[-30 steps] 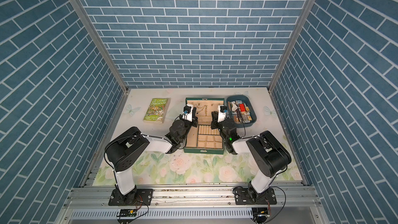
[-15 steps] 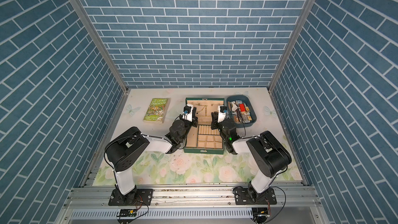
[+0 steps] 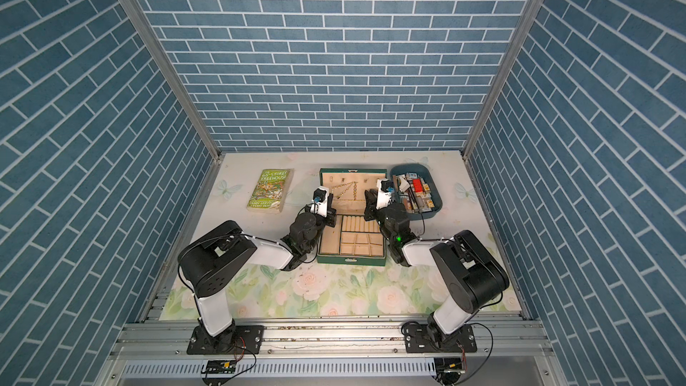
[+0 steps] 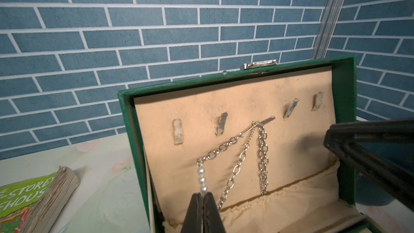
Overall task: Put jewelry chain into jewelry box
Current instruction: Hang the necklace on the jewelry box clasp.
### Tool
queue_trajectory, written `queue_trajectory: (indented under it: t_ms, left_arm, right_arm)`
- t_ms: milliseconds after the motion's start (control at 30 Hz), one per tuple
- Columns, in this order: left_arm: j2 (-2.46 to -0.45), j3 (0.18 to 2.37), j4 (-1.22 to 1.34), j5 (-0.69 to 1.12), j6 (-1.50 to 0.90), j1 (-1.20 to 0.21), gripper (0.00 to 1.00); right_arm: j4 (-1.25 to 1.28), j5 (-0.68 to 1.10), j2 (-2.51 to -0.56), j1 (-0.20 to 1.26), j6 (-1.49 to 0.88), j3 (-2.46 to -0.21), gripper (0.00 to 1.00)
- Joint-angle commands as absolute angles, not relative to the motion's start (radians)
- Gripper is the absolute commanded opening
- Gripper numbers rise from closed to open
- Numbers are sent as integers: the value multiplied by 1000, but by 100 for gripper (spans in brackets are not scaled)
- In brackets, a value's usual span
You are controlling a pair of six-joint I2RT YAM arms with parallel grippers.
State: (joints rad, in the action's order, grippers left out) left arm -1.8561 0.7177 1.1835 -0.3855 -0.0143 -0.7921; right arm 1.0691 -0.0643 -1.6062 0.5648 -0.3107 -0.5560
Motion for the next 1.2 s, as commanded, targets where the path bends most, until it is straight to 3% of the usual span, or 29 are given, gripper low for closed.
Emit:
queue_trajectory:
  t_ms: [0,1167]
  left_arm:
    - [-1819,703,1193,-398,-25,-801,0]
    - [-1877,740,1101,-344,-40,-891,0]
  right_arm:
    - [1062,-72,-1577,569,-316,-539,22]
    - [1062,-95,-1527,569,-311,-500,22]
